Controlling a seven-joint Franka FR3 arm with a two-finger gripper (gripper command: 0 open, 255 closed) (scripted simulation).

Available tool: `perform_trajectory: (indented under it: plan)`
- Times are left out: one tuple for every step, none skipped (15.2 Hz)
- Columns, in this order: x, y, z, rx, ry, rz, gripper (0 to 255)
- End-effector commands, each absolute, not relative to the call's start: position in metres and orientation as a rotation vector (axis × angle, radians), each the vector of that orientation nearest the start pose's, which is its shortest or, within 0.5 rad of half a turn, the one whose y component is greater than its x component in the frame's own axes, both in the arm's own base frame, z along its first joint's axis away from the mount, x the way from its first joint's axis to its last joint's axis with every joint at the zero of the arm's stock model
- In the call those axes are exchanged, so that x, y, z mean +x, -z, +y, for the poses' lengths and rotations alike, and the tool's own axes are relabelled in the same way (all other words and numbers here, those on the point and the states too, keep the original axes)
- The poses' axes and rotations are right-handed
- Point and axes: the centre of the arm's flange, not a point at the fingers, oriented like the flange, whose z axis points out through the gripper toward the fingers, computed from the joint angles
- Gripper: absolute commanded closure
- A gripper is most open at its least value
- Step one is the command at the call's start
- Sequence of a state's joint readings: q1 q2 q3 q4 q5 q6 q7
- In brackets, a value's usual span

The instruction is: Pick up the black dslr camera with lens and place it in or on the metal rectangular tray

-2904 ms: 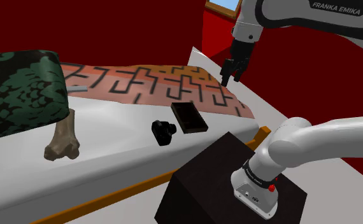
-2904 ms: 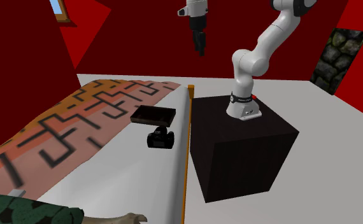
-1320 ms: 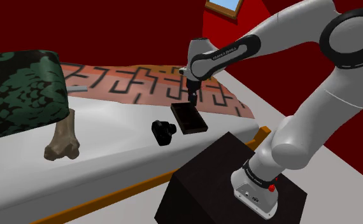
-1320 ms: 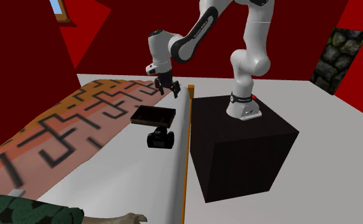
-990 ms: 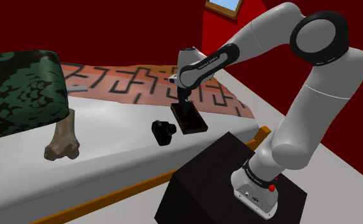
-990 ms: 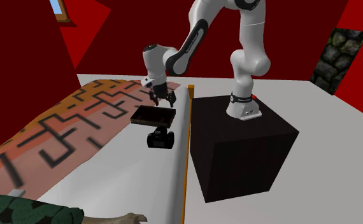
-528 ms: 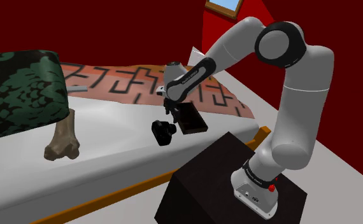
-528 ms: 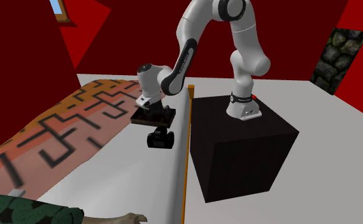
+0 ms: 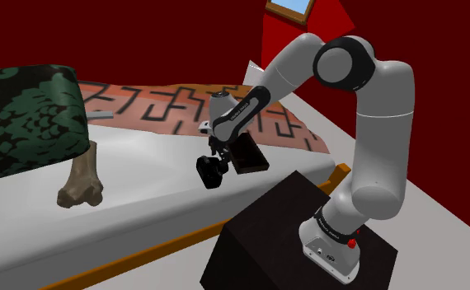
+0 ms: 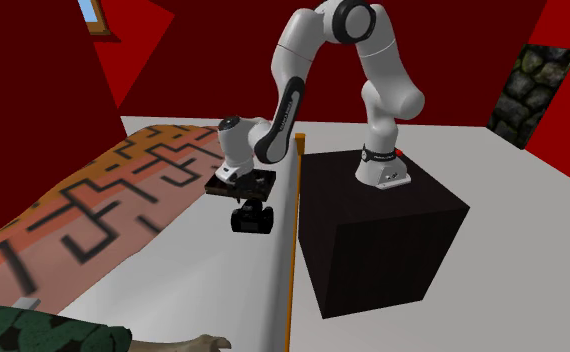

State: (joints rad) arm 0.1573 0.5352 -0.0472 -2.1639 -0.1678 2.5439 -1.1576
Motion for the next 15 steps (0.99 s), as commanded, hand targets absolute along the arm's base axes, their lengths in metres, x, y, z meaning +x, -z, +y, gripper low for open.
perform_trajectory:
  plan:
    - [0.5375, -0.1251, 0.0597, -2.385, -0.297, -2.048, 0]
    - [0.5375, -0.1251, 0.0597, -2.385, -0.297, -2.048, 0]
    - [0.5375, -0.1251, 0.0597, -2.385, -0.297, -2.048, 0]
    - [0.5375, -0.1251, 0.0597, -2.385, -0.297, -2.048, 0]
    - [0.5375, -0.1251, 0.0597, -2.385, -0.297, -2.048, 0]
    - [0.5375, -0.1251, 0.0597, -2.385, -0.297, -2.048, 0]
    - [0.5375, -0.1251, 0.0597, -2.385, -0.297, -2.048, 0]
    - [0.5375, -0.1251, 0.0597, -2.385, -0.297, -2.048, 0]
    - [0.5375, -0.1251, 0.0597, -2.385, -0.297, -2.048, 255]
    - [0.5375, -0.1251, 0.0597, -2.385, -0.297, -2.048, 255]
    - [0.5375, -0.1251, 0.0597, -2.385, -0.297, -2.048, 255]
    - [0.5375, -0.1251, 0.0597, -2.385, -0.297, -2.048, 255]
    - [0.5375, -0.1251, 0.0597, -2.385, -0.297, -2.048, 255]
    - [0.5376, -0.1252, 0.0597, -2.385, -0.297, -2.048, 255]
    - [0.5376, -0.1252, 0.0597, -2.385, -0.297, -2.048, 255]
